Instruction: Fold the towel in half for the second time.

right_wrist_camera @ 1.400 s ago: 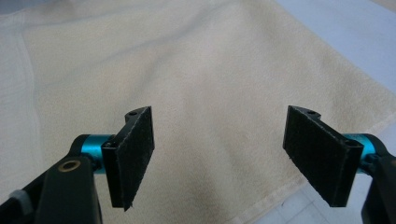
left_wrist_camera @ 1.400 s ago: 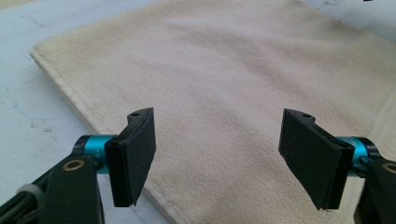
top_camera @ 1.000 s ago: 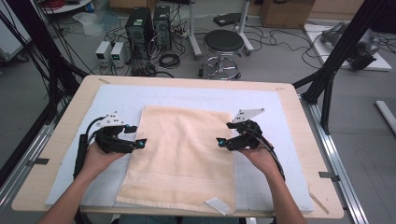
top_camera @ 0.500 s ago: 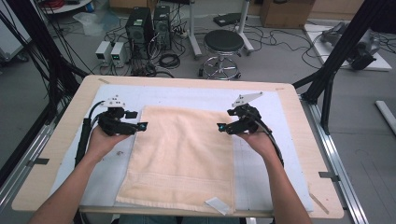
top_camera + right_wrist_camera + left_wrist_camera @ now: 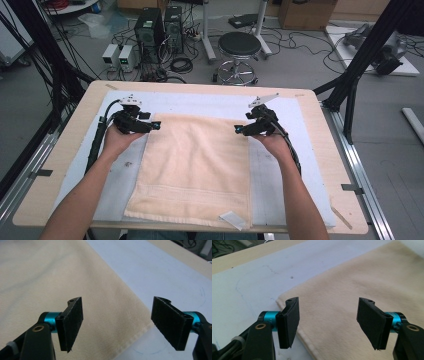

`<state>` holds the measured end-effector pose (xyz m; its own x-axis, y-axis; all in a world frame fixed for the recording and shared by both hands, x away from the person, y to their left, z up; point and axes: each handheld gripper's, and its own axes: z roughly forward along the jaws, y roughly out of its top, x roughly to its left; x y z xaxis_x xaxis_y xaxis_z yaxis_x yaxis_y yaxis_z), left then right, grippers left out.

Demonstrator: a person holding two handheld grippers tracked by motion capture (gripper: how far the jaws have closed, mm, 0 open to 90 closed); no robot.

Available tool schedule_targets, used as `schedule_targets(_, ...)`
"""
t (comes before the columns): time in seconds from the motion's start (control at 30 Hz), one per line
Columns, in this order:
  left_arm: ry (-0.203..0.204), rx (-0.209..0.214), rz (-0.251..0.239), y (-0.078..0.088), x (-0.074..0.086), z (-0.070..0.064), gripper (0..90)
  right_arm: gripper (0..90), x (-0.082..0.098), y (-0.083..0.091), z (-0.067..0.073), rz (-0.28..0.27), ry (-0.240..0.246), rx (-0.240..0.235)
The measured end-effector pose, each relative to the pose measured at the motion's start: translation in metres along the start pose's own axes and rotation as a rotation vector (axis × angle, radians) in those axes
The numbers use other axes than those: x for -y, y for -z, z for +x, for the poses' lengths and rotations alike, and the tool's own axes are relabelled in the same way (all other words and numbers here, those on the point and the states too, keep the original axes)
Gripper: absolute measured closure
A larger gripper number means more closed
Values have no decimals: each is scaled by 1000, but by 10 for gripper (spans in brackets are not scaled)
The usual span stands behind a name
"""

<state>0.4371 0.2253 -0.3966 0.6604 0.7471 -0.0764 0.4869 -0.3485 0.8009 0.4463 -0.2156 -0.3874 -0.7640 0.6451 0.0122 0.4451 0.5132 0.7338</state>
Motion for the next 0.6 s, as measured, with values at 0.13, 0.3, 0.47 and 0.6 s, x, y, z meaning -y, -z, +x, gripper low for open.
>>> schedule_targets(0.13, 11, -40, 28, -14, 7, 8, 358, 252, 5, -6, -6, 18, -16, 2)
schedule_targets(0.3, 70, -50, 62, -24, 16, 18, 358, 254, 14, -13, -19, 33, -48, 30)
schedule_targets(0.47, 109, -106, 40, -30, 20, 26, 411, 273, 22, -25, -26, 77, -79, 48)
schedule_targets(0.6, 146, -88, 46, -39, 23, 28, 454, 340, 27, -36, -27, 131, -101, 37)
